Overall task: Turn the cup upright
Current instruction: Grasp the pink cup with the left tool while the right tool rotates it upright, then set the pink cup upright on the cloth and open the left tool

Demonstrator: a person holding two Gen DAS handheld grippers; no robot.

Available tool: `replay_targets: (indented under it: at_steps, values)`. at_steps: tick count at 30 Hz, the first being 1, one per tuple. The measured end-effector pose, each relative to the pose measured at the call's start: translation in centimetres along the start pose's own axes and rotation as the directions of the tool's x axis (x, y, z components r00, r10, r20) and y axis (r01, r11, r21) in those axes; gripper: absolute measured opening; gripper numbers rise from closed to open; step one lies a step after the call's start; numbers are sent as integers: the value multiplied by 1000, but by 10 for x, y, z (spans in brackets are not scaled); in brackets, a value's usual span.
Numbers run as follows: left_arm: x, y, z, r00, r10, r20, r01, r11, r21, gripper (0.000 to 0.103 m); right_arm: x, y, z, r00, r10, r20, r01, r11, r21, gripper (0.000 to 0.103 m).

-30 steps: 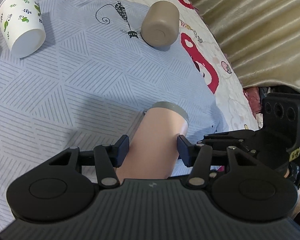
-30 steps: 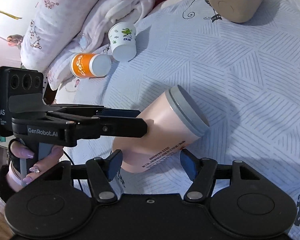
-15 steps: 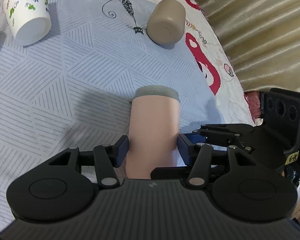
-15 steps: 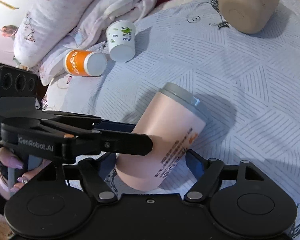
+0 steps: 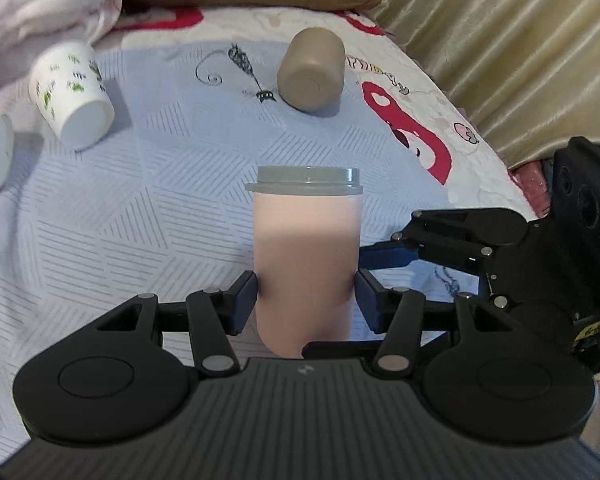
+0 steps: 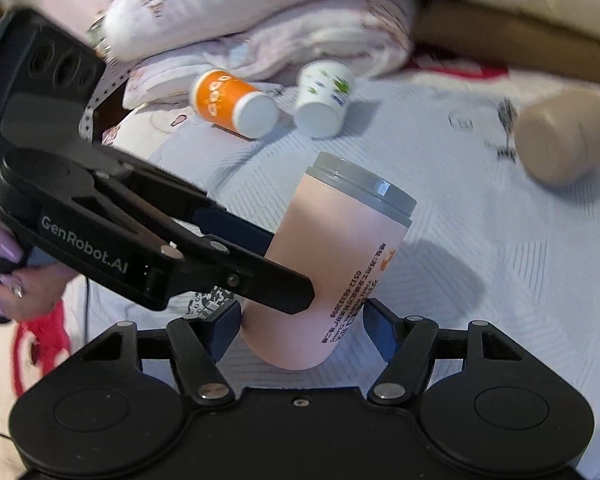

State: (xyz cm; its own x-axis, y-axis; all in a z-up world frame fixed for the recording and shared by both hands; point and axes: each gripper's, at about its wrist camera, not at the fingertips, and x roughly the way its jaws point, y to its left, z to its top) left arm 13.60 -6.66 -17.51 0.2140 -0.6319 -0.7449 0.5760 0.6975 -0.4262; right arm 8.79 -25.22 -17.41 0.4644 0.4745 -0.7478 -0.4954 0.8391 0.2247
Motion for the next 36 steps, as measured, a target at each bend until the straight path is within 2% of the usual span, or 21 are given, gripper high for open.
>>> replay_targets:
  at_steps: [2, 5, 9, 12, 16, 20, 23, 29, 36]
  values:
    - [-2, 1, -3, 1000, 5, 21, -5, 1000, 2, 52, -2, 5, -3, 999, -15, 30, 17, 998, -65, 73]
    - [-6, -1, -9, 997, 26, 66, -27, 1000, 13, 52, -2, 8, -5, 998, -18, 65, 25, 994, -104, 73]
    - [-7, -13, -16, 985, 103, 139, -119, 987, 107, 52, 3, 22, -9, 989, -84, 125, 111, 967, -228, 73]
    - [-8, -15, -17, 972, 139, 188, -166, 977, 134, 51, 11, 26, -8, 978, -116, 175, 164, 942, -294, 72]
    - [-11, -8, -14, 953, 160, 257, -196, 973, 121, 51, 24, 31, -6, 950, -175, 258, 273, 867, -418, 72]
    - [-9, -3, -11, 930, 197, 310, -246, 961, 127, 51, 33, 29, 4, 933, -189, 306, 321, 820, -474, 71]
    - [-6, 1, -10, 923, 214, 321, -266, 956, 127, 51, 42, 29, 6, 922, -201, 332, 356, 777, -519, 71]
    - [0, 5, -15, 921, 227, 317, -278, 952, 127, 51, 51, 28, 5, 919, -199, 339, 362, 766, -532, 70]
    - [-1, 9, -12, 926, 228, 301, -267, 959, 96, 52, 49, 27, 10, 929, -189, 319, 335, 794, -507, 69]
